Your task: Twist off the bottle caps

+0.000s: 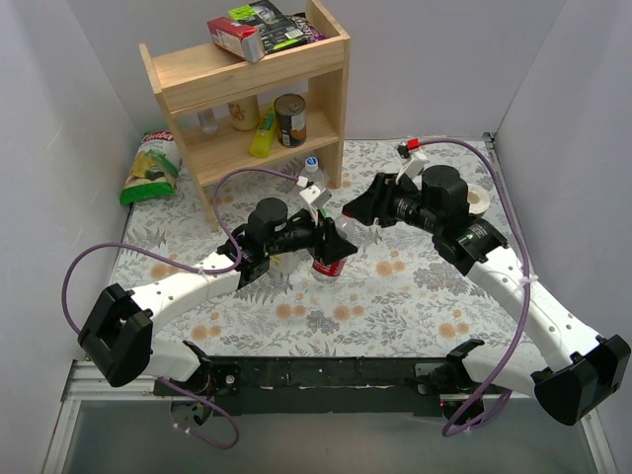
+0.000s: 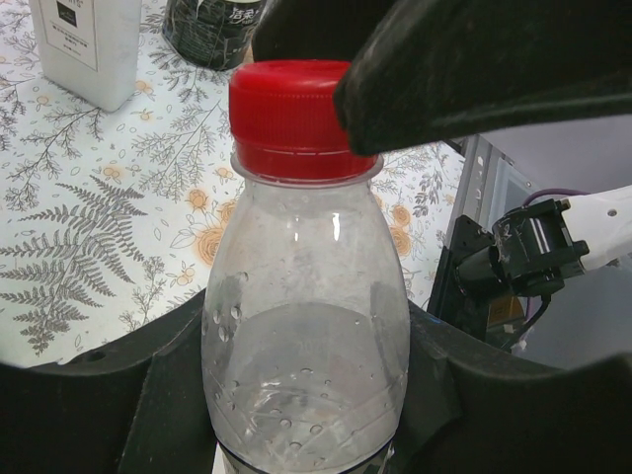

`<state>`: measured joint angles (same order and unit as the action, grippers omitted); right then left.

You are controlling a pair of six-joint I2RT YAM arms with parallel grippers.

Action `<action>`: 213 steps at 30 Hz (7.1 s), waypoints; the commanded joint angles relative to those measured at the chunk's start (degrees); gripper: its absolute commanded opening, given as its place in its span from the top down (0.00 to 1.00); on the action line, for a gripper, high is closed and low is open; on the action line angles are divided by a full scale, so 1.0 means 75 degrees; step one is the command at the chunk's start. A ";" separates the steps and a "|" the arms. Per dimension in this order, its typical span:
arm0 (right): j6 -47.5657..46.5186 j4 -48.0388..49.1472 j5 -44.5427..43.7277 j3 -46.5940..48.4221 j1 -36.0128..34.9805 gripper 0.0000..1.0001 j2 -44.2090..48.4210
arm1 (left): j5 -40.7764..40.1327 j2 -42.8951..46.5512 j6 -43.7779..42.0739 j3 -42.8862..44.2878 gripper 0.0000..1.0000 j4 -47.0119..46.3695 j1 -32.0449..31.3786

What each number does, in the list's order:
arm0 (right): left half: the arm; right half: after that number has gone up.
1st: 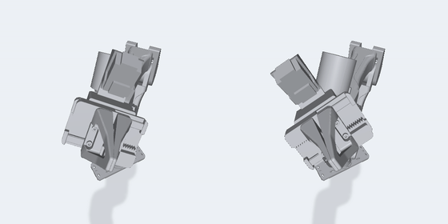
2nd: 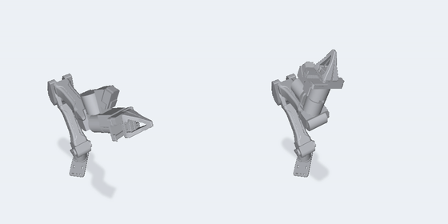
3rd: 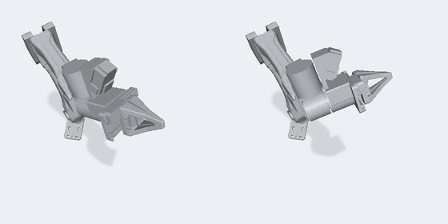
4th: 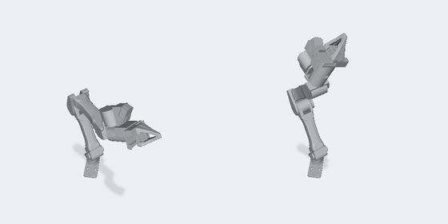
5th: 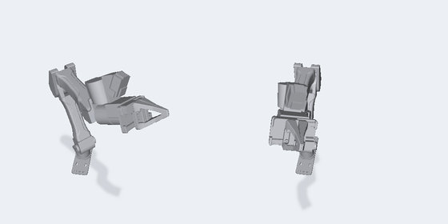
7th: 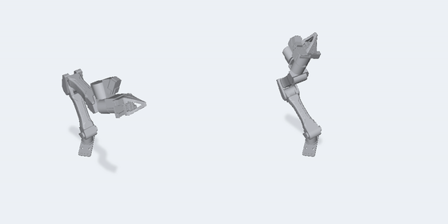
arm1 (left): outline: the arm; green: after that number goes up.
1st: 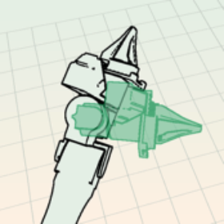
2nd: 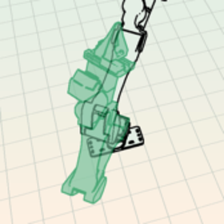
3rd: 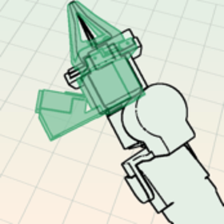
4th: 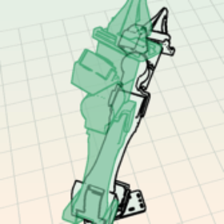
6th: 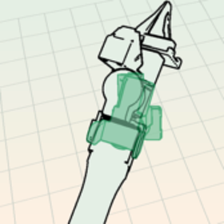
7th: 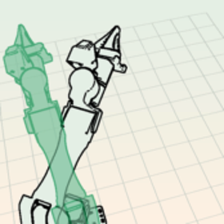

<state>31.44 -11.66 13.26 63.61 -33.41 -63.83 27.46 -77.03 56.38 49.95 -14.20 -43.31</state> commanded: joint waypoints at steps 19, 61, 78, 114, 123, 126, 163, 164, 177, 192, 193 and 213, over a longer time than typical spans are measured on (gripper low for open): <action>0.0331 0.1238 0.0341 -0.0478 -0.0046 0.81 0.0073 | -0.0088 0.0392 -0.0064 -0.0051 0.64 -0.0240 -0.0108; -0.1942 0.2516 0.6342 -0.0900 0.0400 0.99 0.0554 | 0.4635 0.0510 0.1623 -0.0731 0.66 -0.4084 -0.0096; -0.2211 0.1285 0.4597 -0.0700 0.0411 0.27 0.1034 | 0.3101 0.0732 0.0464 -0.0497 0.66 -0.2374 -0.0096; -0.0395 0.0441 -0.0420 -0.0009 -0.0525 0.29 0.0554 | -0.0099 0.0744 -0.0697 -0.0133 0.66 -0.0287 -0.0178; -0.0384 0.0676 -0.0467 -0.0056 -0.0795 0.34 0.0425 | -0.0146 0.0662 -0.0744 -0.0133 0.65 -0.0264 -0.0214; -0.0360 0.0664 -0.0467 -0.0068 -0.0807 0.38 0.0379 | -0.0158 0.0662 -0.0755 -0.0145 0.65 -0.0252 -0.0225; -0.0735 0.2023 0.2965 -0.0724 -0.0433 0.99 0.0695 | 0.2688 0.1295 -0.0030 -0.0555 0.67 -0.1985 -0.0225; -0.0840 0.2047 0.3350 -0.0713 -0.0397 0.99 0.0706 | 0.2875 0.1295 0.0052 -0.0578 0.67 -0.2102 -0.0225; -0.1192 0.2141 0.4924 -0.0525 -0.0350 0.99 0.0742 | 0.4061 0.1096 0.0686 -0.0614 0.67 -0.3006 -0.0225; -0.1239 0.0958 0.3273 0.0143 -0.0350 0.36 0.0765 | 0.1730 0.1130 -0.0649 -0.0262 0.66 -0.0967 -0.0225; -0.1251 0.0853 0.3109 0.0166 -0.0362 0.35 0.0788 | 0.1474 0.1200 -0.0824 -0.0250 0.66 -0.0885 -0.0225; -0.1052 -0.0344 -0.0583 0.0682 -0.1100 0.37 0.0648 | -0.0708 0.1107 -0.0814 -0.0203 0.66 -0.0193 -0.0307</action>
<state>22.79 -13.23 14.87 66.06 -40.23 -57.89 25.19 -69.84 50.78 46.02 -15.68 -45.25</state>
